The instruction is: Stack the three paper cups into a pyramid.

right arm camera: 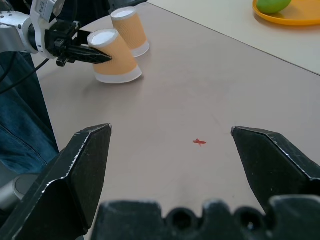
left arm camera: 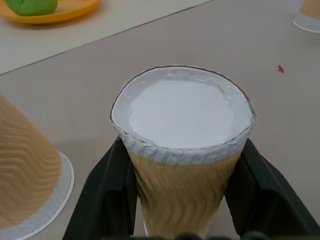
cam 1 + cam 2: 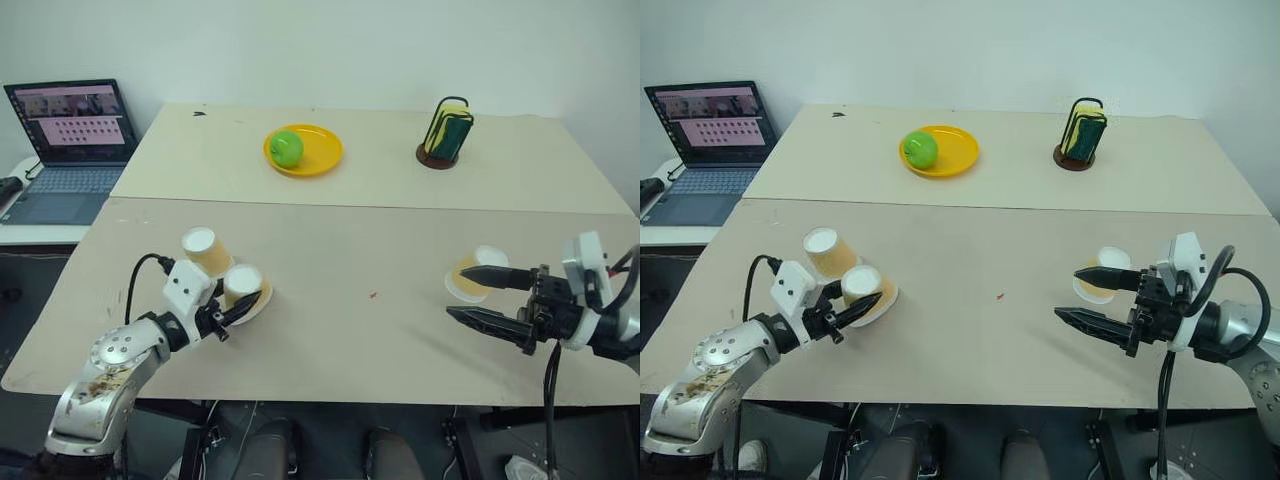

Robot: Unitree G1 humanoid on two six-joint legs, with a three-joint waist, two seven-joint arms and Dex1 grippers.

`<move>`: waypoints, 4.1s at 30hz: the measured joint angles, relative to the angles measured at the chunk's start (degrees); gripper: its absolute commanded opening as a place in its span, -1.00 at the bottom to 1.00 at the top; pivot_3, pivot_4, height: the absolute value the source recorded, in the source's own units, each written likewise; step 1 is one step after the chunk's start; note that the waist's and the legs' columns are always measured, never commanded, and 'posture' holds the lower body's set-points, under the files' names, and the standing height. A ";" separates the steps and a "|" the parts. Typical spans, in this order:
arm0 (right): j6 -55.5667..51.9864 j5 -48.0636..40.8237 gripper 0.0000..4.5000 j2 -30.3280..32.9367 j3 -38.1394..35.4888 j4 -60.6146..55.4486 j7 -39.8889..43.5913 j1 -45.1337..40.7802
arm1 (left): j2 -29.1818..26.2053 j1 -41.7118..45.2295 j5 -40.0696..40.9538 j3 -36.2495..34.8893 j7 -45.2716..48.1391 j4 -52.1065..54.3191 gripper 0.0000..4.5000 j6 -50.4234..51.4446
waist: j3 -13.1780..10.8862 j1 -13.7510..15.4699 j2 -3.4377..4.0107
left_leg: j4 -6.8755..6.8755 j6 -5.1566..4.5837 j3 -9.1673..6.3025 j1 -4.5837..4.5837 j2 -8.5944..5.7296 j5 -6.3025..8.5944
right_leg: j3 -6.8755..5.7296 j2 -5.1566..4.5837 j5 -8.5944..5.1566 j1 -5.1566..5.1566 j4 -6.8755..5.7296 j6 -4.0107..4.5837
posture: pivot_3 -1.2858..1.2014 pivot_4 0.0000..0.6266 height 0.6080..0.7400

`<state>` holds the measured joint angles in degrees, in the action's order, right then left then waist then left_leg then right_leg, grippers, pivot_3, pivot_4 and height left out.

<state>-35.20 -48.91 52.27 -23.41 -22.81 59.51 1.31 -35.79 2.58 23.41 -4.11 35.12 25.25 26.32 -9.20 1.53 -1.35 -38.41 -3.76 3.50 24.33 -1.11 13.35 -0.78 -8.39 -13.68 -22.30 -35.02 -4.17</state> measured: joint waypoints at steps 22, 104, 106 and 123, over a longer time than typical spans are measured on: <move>0.01 0.25 1.00 -3.15 -6.40 -6.66 -5.34 8.53 | 26.93 29.40 -15.16 23.51 6.09 -39.08 -0.13 -21.50 | 0.01 0.76 0.00 | -0.55 -0.86 0.02 0.36 -0.07 -0.16 | 0.00 0.04 0.13 0.08 -0.03 -0.24 | 0.03 -0.52 0.79; 0.15 2.64 1.00 -4.40 2.13 -0.21 -0.97 -1.50 | 17.68 6.56 -14.63 -10.60 -20.60 -6.05 0.91 -4.98 | 0.02 0.65 0.03 | -0.70 -0.40 0.01 0.17 -0.10 0.09 | -0.01 0.01 0.22 -0.01 -0.14 -0.36 | 0.03 -0.52 0.79; 0.15 2.64 1.00 -4.41 2.13 -0.23 -0.99 -1.48 | 17.67 6.71 -14.45 -9.99 -20.44 -7.42 0.91 -5.13 | 0.02 0.69 0.03 | -0.70 -0.40 0.01 0.18 -0.12 0.09 | -0.01 0.00 0.22 0.00 -0.14 -0.36 | 0.03 -0.52 0.79; 0.15 2.60 1.00 -4.56 0.57 -1.43 -2.19 0.94 | 17.75 11.04 -14.32 -7.26 -20.33 -15.84 0.91 -8.19 | 0.02 0.69 0.03 | -0.68 -0.40 0.01 0.18 -0.10 0.10 | 0.01 -0.02 0.22 -0.01 -0.12 -0.36 | 0.03 -0.52 0.79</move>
<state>-35.05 -46.30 47.70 -22.84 -24.24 57.32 2.24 -18.04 13.62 9.09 -11.37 14.79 9.40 18.13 -9.18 2.22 -1.32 -39.09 -4.16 3.51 24.51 -1.22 13.46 -0.77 -8.41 -13.47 -22.31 -35.14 -4.53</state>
